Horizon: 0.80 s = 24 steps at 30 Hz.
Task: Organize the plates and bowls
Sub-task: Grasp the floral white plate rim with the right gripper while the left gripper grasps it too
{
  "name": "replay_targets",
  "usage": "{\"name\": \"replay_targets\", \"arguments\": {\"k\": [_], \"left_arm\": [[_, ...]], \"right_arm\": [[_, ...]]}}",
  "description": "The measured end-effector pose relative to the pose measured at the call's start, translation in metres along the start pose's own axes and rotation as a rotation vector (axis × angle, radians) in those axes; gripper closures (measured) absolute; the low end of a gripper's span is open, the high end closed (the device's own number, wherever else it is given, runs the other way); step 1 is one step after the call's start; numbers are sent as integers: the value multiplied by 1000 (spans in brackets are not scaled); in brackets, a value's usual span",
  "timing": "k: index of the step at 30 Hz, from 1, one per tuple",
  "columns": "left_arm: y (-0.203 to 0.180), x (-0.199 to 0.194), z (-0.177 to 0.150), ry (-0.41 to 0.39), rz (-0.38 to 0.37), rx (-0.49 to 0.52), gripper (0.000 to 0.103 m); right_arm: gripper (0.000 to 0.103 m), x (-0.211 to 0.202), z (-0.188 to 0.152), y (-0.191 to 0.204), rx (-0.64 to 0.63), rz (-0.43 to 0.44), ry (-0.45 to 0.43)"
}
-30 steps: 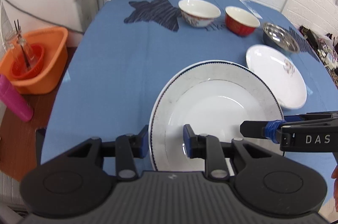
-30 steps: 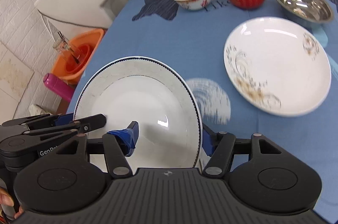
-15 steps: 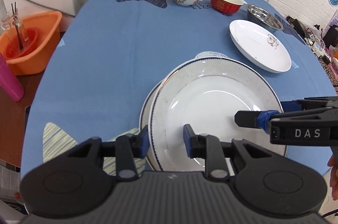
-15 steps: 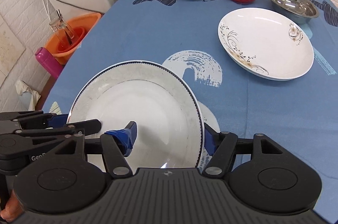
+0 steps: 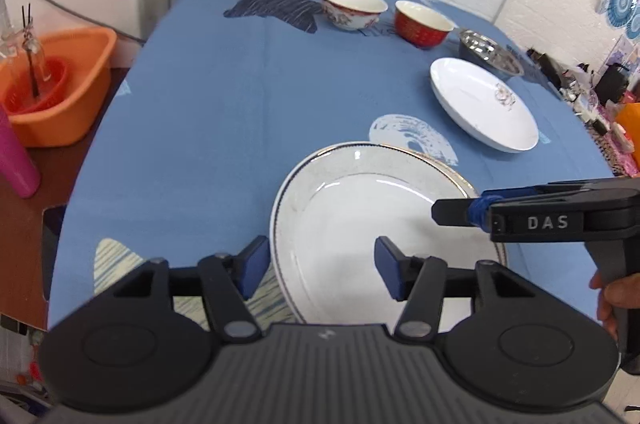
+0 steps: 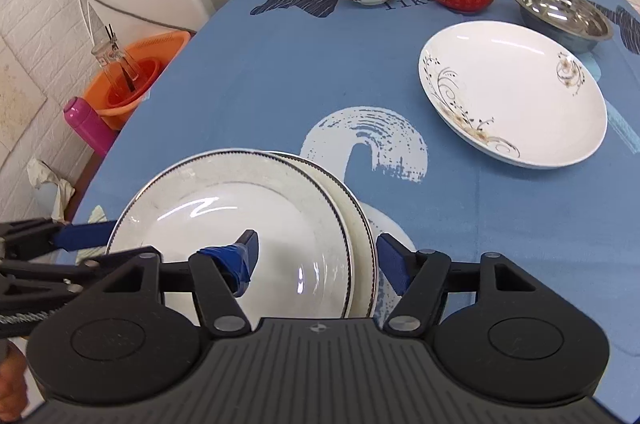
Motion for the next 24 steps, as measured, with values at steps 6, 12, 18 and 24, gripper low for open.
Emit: {"name": "replay_targets", "arguments": {"k": [6,12,18,24], "left_arm": [[3,-22,13,-42,13,46,45],[-16,-16,50,-62,-5,73,43],[-60,26,91,-25,-61,113,42],[-97,92,129,56,-127,95,42]], "right_arm": [[53,-17,18,-13,4,9,-36],[52,-59,59,-63,60,-73,-131],[51,-72,79,-154,154,-328,-117],[51,-41,85,-203,307,-285,-23]]}}
Point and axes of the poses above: each gripper's, at about its wrist camera, not at the fingertips, and x roughly the way its jaws point, y to its left, z to its top, the point moved 10 cm from there along x, roughly the way its jaws point, and after that the axes turned 7 degrees about x, right-handed, at the moved point
